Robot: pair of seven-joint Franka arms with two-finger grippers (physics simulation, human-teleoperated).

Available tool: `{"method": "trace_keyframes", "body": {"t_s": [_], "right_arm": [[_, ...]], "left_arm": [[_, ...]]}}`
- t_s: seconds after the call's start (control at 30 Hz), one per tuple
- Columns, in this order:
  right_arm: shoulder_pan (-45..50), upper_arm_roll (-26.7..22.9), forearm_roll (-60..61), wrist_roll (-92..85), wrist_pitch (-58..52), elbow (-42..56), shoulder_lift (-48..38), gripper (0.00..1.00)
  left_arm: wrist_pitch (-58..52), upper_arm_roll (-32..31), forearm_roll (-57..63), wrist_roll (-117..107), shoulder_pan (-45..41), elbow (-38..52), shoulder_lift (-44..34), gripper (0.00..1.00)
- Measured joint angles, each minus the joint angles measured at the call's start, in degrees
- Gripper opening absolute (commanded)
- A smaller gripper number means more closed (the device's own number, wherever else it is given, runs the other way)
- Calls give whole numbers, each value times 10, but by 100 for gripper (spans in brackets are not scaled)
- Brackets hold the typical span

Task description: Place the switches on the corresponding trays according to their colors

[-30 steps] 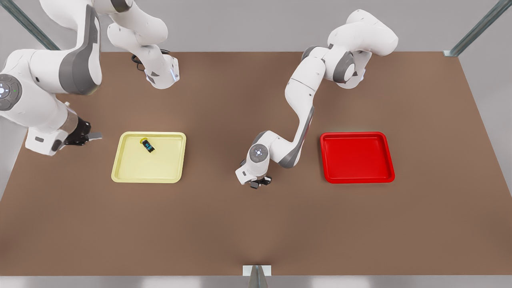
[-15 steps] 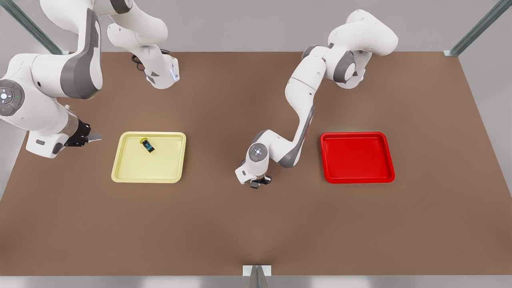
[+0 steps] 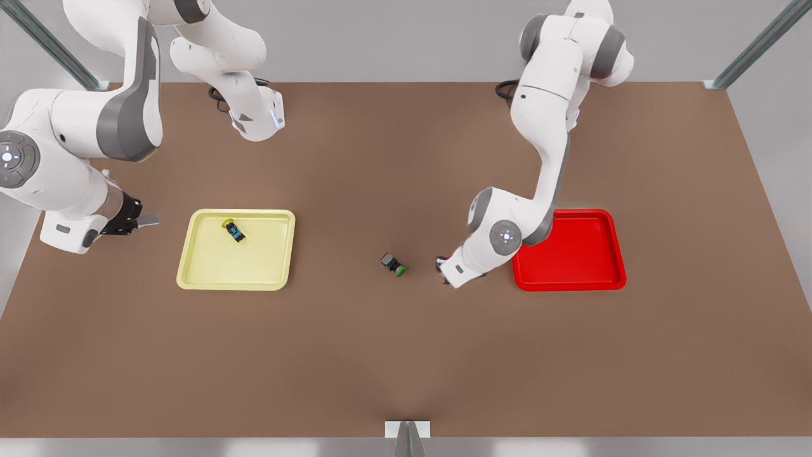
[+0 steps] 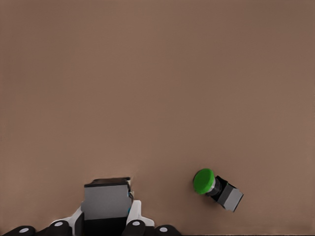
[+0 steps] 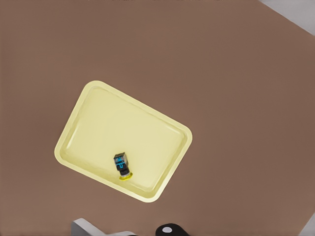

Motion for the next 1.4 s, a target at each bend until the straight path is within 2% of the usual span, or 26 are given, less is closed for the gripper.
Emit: {"method": "trace_keyframes", "body": {"t_s": [0.07, 0.3, 0.37, 0.53, 0.67, 0.7, 0.73, 0.77, 0.87, 0.93, 1.0, 1.1, 1.13, 1.17, 1.2, 1.23, 1.4], "right_arm": [[0, -4, 0, 0, 0, 0, 1, 100], [1, -5, 0, 0, 3, 0, 4, 100], [1, -5, 0, 0, 3, 0, 4, 100], [1, -5, 0, 1, 3, 0, 5, 100], [1, -10, 0, 1, 4, 0, 6, 100], [1, -10, 0, 1, 4, 0, 8, 100], [2, -10, 0, 0, 3, 0, 7, 100], [1, -10, 0, 0, 3, 0, 7, 100], [1, -11, 0, 0, 3, 0, 7, 100], [1, -11, 0, 0, 3, 0, 8, 100], [1, -11, 0, 0, 3, 0, 8, 100], [1, -11, 0, 0, 4, 0, 8, 100], [1, -11, 0, 0, 4, 0, 8, 100], [2, -11, 0, 0, 3, 0, 8, 100], [1, -11, 0, 0, 3, 0, 8, 100], [1, -11, 0, 0, 4, 0, 8, 100], [2, -11, 0, 0, 4, 0, 9, 100]], "left_arm": [[17, 0, -14, 17, 12, -55, -35, 45], [6, -22, -11, 150, 185, -197, -163, 45], [5, -32, 2, 157, 211, -239, -194, 46], [10, -33, 29, 212, 259, -278, -207, 46], [14, -34, 47, 214, 260, -294, -195, 48], [14, -34, 51, 214, 259, -296, -190, 51], [14, -34, 50, 215, 260, -297, -189, 100], [14, -34, 48, 215, 262, -297, -189, 100], [0, -34, 82, 210, 262, -282, -205, 100], [-47, -35, 119, 205, 254, -239, -220, 100], [-149, -37, 155, 188, 259, -170, -237, 100], [-377, -37, 204, 89, 259, 15, -239, 100], [-400, -40, 219, 83, 256, 27, -263, 100], [-409, -78, 231, 85, 305, 37, -272, 100], [-421, -155, 247, 78, 399, 39, -287, 100], [-429, -208, 267, 55, 454, 45, -299, 100], [-451, -209, 317, 52, 480, 52, -309, 100]]}}
